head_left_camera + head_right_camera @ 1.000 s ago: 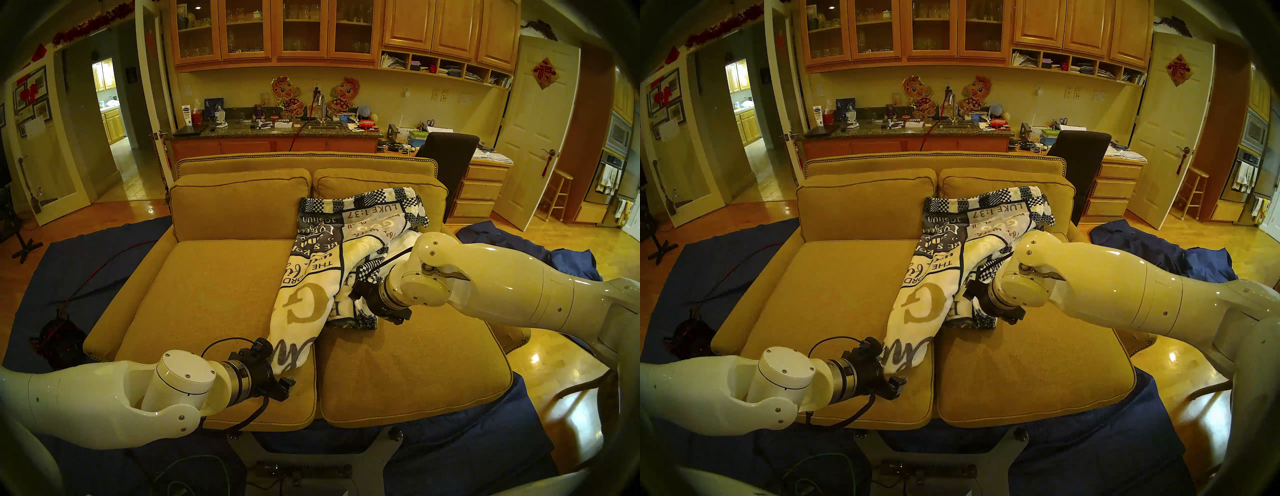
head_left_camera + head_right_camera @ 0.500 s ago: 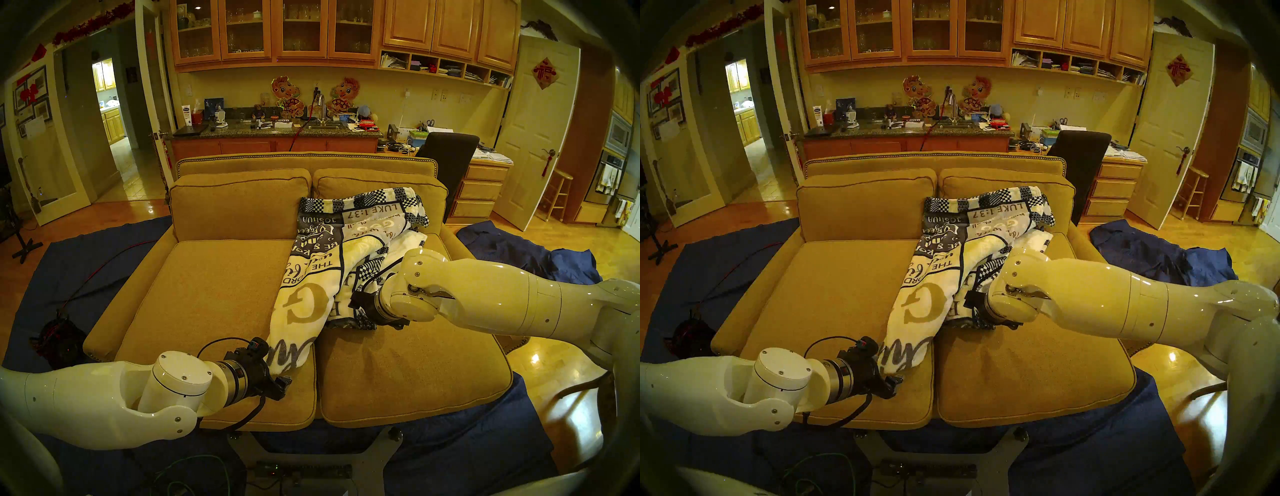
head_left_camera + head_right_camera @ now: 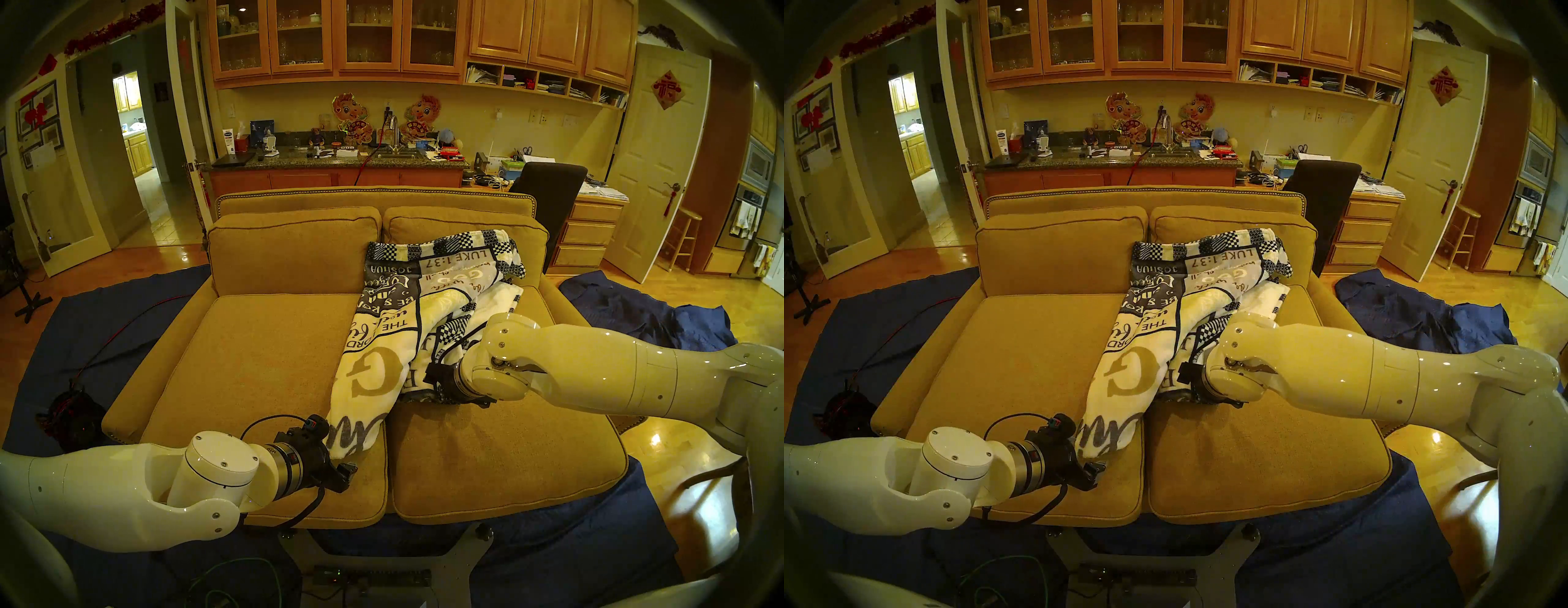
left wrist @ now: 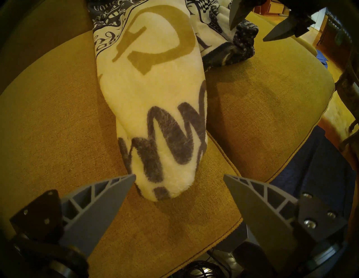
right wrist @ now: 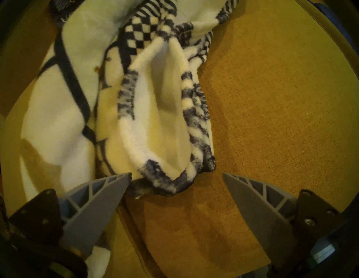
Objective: Fold the blanket in half twice
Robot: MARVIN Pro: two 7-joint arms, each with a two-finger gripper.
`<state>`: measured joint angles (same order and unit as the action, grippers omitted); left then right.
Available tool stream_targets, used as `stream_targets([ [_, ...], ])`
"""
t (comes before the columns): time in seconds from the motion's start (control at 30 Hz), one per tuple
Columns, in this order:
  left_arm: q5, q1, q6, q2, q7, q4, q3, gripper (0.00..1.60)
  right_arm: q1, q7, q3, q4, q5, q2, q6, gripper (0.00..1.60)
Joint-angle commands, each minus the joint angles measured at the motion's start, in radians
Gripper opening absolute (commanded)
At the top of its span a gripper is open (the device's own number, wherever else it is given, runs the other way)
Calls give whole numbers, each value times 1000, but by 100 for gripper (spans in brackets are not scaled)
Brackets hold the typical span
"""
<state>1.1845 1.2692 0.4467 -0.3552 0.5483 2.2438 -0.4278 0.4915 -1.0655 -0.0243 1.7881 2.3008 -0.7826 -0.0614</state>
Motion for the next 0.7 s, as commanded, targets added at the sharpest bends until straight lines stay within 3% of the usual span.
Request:
stream_targets([
  [0.0,6,-1,9,0,16,17,-2,160,2,7,-2,-31,-11,-41,-11,160],
  [0.37,15,-2,26,-5,30,23,-1,160,33,39,-4,-132,1,-100,-61,160],
  [0.67,25,-1,39,-5,50,34,-3,160,52,62,-7,-178,0,-92,-77,160],
])
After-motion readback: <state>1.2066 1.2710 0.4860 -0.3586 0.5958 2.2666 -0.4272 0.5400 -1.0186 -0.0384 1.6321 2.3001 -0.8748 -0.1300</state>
